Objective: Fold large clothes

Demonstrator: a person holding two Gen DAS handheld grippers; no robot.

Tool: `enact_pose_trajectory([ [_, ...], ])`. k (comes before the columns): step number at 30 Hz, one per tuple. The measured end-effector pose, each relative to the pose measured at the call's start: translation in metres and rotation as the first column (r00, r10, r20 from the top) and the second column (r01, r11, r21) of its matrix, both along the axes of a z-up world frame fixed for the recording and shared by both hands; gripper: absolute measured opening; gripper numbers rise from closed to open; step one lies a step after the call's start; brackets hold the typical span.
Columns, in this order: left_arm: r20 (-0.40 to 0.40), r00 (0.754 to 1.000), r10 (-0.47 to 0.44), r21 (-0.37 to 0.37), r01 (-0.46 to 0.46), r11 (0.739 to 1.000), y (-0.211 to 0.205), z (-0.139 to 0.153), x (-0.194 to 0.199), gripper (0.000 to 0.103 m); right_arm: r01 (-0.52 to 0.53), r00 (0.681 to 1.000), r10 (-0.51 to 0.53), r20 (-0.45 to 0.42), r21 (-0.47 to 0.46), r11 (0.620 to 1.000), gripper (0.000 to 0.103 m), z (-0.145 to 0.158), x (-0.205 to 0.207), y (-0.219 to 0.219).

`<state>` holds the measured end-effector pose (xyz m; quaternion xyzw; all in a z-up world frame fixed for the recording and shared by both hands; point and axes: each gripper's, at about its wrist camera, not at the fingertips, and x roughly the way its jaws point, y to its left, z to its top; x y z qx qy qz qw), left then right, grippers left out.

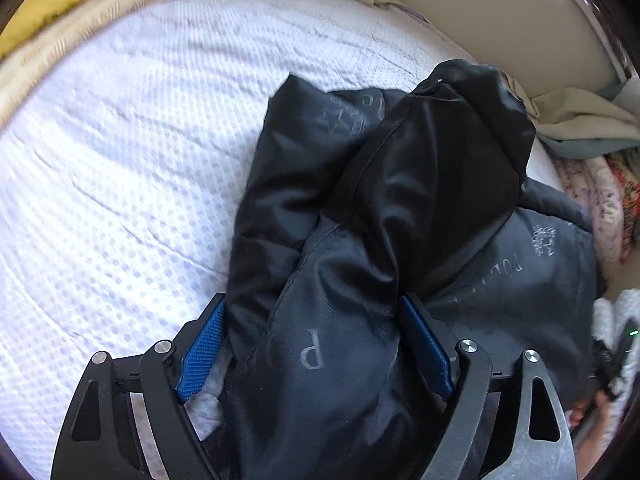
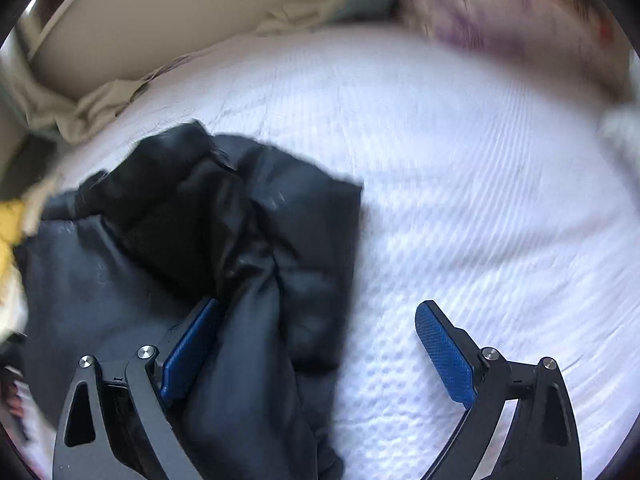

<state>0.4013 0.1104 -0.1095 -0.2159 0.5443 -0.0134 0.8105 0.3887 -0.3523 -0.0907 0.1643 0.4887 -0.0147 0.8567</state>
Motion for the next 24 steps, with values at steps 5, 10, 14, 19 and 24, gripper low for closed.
enact_pose_trajectory([
  [5, -0.006, 1.000, -0.015, -0.053, 0.015, 0.998, 0.006, -0.005, -0.006, 0.086, -0.027, 1.000, 0.028, -0.009, 0.119, 0.993, 0.088, -0.009, 0.004, -0.010],
  [10, -0.006, 0.999, -0.052, -0.088, 0.052, 0.995, 0.003, -0.005, -0.009, 0.072, -0.063, 0.997, 0.076, -0.031, 0.302, 0.951, 0.063, -0.019, 0.008, -0.011],
  [14, -0.006, 0.998, -0.066, -0.135, 0.065, 0.989, 0.006, -0.005, -0.014, 0.060, -0.058, 0.996, 0.081, -0.048, 0.365, 0.929, 0.049, -0.023, 0.010, -0.015],
  [19, 0.002, 0.996, -0.084, -0.162, 0.083, 0.983, 0.016, 0.000, -0.036, 0.046, -0.048, 0.993, 0.089, -0.072, 0.440, 0.897, 0.038, -0.028, 0.004, -0.018],
  [24, -0.015, 0.996, -0.089, -0.187, 0.085, 0.979, 0.018, 0.000, -0.066, 0.042, -0.037, 0.992, 0.087, -0.094, 0.440, 0.897, 0.034, -0.025, -0.010, -0.020],
])
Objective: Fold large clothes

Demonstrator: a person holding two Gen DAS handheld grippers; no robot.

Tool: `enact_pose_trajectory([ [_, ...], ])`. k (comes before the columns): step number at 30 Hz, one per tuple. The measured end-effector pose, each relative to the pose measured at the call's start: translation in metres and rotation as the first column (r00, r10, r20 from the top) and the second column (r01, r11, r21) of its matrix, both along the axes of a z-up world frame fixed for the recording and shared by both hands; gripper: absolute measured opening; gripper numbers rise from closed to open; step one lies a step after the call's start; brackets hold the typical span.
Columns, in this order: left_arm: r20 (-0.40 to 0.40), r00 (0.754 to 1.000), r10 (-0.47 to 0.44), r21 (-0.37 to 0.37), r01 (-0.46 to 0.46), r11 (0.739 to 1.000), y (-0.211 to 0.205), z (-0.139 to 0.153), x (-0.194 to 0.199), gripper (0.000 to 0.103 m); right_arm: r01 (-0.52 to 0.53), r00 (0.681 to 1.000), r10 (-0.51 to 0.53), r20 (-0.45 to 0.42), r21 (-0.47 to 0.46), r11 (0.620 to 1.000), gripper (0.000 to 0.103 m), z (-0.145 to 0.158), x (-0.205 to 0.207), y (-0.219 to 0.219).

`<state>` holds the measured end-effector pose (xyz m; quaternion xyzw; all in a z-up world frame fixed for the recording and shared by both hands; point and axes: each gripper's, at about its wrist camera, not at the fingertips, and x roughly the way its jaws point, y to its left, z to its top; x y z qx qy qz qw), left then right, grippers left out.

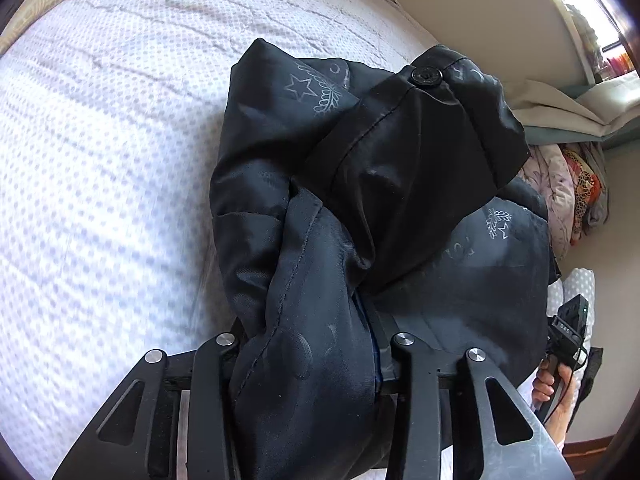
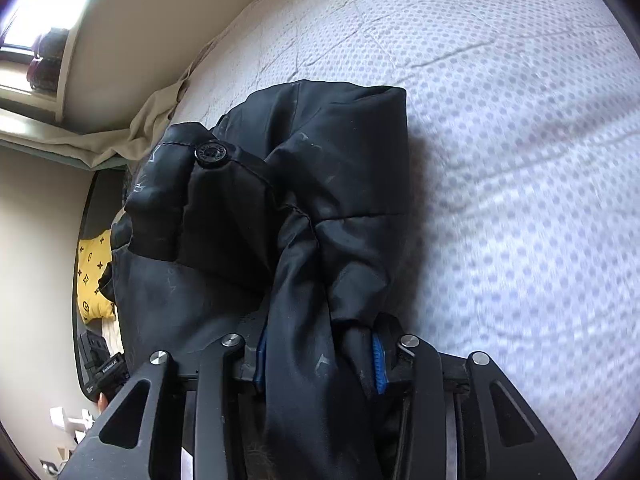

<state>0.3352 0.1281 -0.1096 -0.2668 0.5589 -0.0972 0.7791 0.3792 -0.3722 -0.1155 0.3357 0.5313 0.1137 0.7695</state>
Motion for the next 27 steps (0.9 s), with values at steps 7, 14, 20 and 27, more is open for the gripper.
enact_pose_trajectory([
  [7, -0.047, 0.998, -0.029, 0.005, 0.029, 1.000, 0.000, -0.001, -0.040, 0.041, -0.001, 0.999, 0.001, -0.049, 0.013, 1.000, 0.032, 0.007, -0.027, 0.001],
  [14, -0.006, 1.000, -0.018, 0.091, 0.018, 0.996, 0.001, 0.016, -0.054, 0.046, 0.015, 1.000, -0.016, -0.005, -0.071, 0.997, 0.046, 0.027, -0.047, 0.008],
  [20, 0.065, 0.998, 0.009, 0.219, -0.023, 0.975, 0.003, 0.055, -0.063, 0.053, 0.062, 0.989, -0.019, 0.145, -0.299, 0.952, 0.054, 0.080, -0.065, 0.013],
  [27, 0.379, 0.924, -0.050, 0.482, -0.151, 0.863, -0.033, 0.154, -0.098, 0.072, 0.096, 0.870, 0.193, 0.453, -0.541, 0.836, 0.054, 0.169, -0.106, 0.083],
])
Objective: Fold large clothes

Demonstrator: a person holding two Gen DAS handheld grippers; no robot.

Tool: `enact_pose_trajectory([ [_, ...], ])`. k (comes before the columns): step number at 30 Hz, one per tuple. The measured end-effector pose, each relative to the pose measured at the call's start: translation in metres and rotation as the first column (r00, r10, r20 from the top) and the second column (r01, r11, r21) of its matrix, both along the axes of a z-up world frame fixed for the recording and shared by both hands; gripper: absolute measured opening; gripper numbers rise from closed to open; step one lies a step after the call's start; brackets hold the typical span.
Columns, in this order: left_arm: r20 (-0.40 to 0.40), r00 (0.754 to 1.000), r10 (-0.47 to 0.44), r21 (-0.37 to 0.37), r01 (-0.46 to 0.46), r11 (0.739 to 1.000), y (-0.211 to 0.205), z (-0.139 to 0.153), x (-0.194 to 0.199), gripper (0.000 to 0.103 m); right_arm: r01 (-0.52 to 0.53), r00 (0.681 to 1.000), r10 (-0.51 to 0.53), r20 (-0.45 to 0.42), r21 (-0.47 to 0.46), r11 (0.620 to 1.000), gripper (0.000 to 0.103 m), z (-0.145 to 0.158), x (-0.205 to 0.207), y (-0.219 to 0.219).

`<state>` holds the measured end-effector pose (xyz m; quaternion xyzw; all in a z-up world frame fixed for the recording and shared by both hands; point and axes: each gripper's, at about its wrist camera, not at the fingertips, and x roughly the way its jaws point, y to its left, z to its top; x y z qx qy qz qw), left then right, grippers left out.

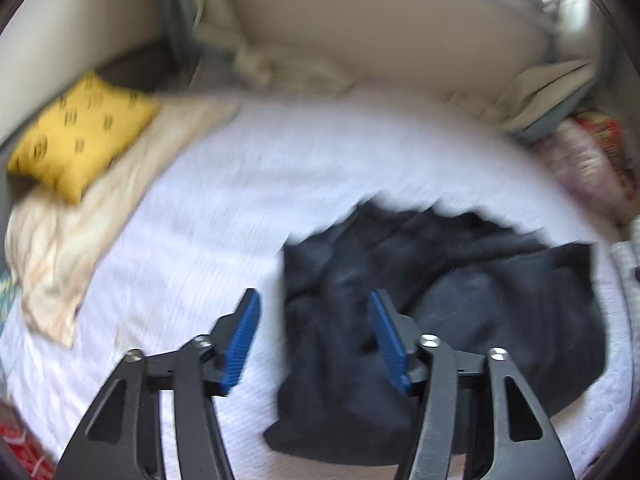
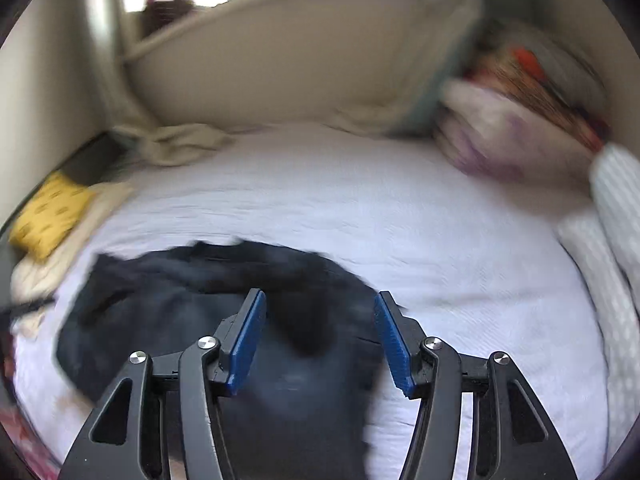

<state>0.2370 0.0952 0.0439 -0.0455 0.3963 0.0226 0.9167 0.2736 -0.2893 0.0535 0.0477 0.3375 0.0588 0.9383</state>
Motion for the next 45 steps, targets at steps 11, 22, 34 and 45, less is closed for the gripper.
enact_pose_trajectory([
  [11, -0.185, 0.936, -0.300, 0.046, 0.313, 0.949, -0.141, -0.082, 0.043, 0.081, -0.231, 0.966, 0.214, -0.145, -0.113, 0.966, 0.035, -0.076, 0.019, 0.124],
  [22, -0.220, 0.933, -0.284, 0.100, 0.311, 0.945, -0.143, -0.110, 0.049, 0.086, -0.246, 0.936, 0.224, -0.271, -0.047, 0.968, 0.034, -0.116, 0.035, 0.115],
  [34, -0.220, 0.934, -0.283, 0.055, 0.301, 0.952, -0.136, -0.105, 0.054, 0.086, 0.068, 0.970, -0.076, -0.232, -0.044, 0.997, 0.032, -0.108, 0.057, 0.025],
  [45, -0.190, 0.957, -0.218, 0.004, 0.223, 0.975, -0.096, -0.085, 0.054, 0.085, 0.081, 0.957, -0.047, -0.285, 0.106, 0.991, 0.032, -0.123, 0.061, -0.002],
])
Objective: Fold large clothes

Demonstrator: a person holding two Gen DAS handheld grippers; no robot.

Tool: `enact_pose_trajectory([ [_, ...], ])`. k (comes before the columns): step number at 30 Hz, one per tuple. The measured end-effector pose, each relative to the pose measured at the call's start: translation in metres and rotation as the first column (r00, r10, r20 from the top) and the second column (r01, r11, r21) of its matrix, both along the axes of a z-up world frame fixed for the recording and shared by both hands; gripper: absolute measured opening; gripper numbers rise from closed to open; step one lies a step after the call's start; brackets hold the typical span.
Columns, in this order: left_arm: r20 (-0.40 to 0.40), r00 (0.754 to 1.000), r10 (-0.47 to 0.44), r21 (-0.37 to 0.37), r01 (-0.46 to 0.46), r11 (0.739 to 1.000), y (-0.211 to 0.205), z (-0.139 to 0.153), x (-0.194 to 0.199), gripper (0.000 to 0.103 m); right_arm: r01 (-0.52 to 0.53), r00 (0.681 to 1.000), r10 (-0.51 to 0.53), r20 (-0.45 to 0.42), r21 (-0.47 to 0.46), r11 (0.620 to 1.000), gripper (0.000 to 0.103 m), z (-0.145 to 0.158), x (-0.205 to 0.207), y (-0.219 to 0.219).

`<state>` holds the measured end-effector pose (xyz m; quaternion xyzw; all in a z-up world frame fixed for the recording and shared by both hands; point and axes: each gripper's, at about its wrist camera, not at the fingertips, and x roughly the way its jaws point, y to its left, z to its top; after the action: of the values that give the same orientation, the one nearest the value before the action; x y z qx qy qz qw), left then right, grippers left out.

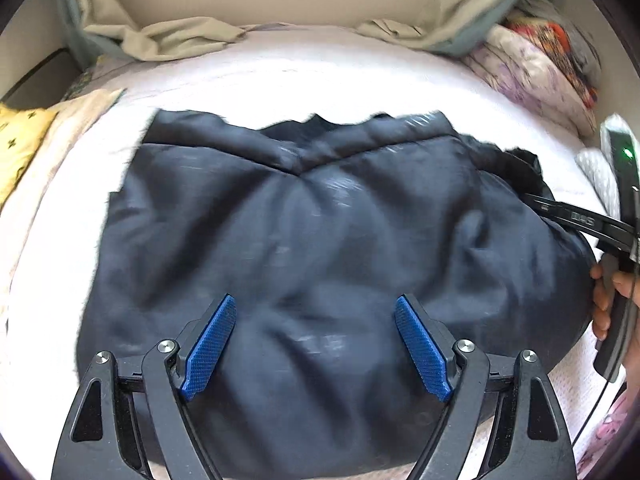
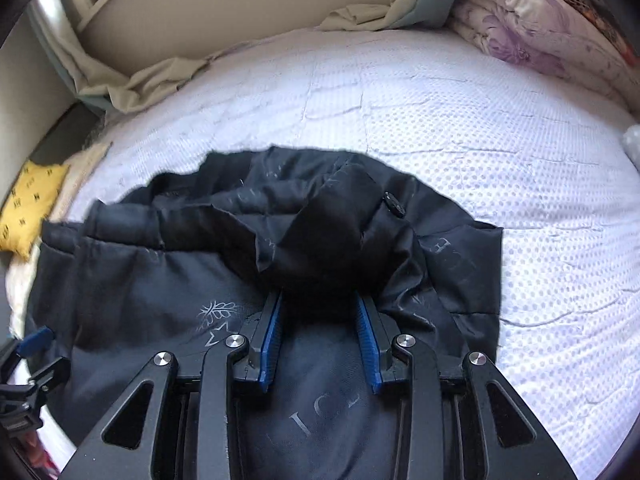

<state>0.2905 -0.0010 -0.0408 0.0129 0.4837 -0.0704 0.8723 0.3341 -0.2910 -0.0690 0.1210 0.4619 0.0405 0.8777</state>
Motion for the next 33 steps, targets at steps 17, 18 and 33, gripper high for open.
enact_pose_trajectory([
  [17, -0.075, 0.949, 0.306, -0.213, -0.315, 0.925, 0.158, 0.004, -0.019, 0.085, -0.402, 0.888, 0.420, 0.187, -0.128, 0.907, 0.038, 0.075, -0.085, 0.154],
  [18, -0.087, 0.946, 0.311, -0.225, -0.323, 0.919, 0.163, 0.000, -0.022, 0.085, -0.407, 0.885, 0.431, 0.177, -0.155, 0.900, 0.038, 0.070, -0.087, 0.161],
  [33, -0.327, 0.893, 0.308, -0.594, -0.448, 0.669, 0.189, -0.083, -0.029, 0.092, -0.381, 0.913, 0.405, 0.055, -0.247, 0.891, 0.037, -0.003, -0.056, 0.170],
])
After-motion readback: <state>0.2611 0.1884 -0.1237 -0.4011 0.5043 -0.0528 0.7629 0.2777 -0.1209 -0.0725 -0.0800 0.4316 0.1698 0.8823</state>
